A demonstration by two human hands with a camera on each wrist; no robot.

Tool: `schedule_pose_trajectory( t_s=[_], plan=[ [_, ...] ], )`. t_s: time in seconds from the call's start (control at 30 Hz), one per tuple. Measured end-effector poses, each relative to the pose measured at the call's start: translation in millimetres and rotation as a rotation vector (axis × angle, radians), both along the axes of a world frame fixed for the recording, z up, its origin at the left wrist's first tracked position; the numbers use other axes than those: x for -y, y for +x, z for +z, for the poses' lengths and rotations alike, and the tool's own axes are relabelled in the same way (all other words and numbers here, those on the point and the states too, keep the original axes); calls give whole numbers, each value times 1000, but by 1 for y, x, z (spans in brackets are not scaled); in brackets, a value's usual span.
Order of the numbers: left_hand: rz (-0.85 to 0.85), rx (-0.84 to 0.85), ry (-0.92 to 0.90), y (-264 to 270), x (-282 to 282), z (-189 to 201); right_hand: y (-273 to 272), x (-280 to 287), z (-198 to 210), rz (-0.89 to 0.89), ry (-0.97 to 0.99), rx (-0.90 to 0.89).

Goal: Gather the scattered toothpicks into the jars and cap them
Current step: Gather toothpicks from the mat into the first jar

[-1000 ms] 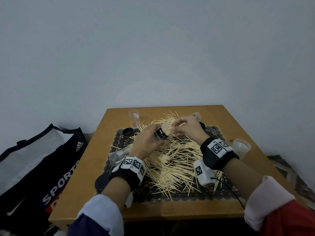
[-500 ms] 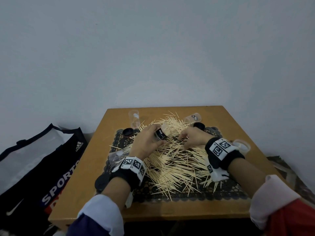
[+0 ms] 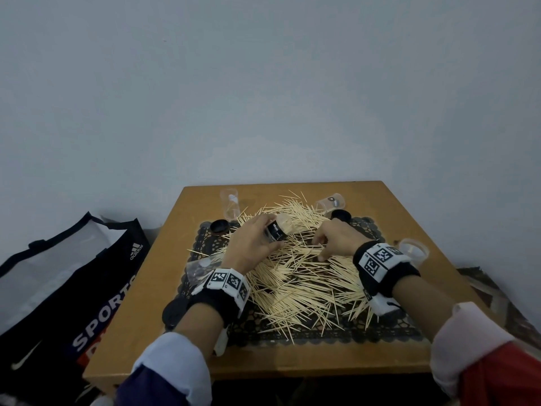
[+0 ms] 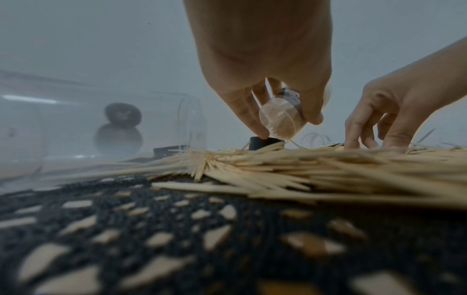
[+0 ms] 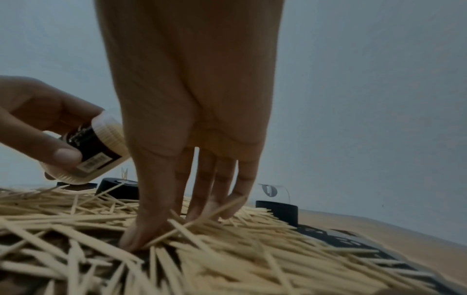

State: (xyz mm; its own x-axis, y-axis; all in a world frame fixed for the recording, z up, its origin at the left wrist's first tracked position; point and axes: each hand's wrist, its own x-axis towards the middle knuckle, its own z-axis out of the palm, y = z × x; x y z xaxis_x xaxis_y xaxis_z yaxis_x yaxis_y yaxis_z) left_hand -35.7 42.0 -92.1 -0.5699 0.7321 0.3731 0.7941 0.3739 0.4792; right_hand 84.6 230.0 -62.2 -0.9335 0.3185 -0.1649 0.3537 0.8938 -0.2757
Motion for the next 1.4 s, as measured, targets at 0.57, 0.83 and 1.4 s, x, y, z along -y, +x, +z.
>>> schedule_pose_trajectory(
  t_s=[0.57,0.83,1.4],
  plan=[
    [-9,8,1,1,1,1,1,13,3,-55,251,-11],
    [-15,12,-15,0,1,0,6,11,3,-3,265,-71],
    [11,20,-2,3,1,4,-5,12,19,-319,-649,-607]
  ],
)
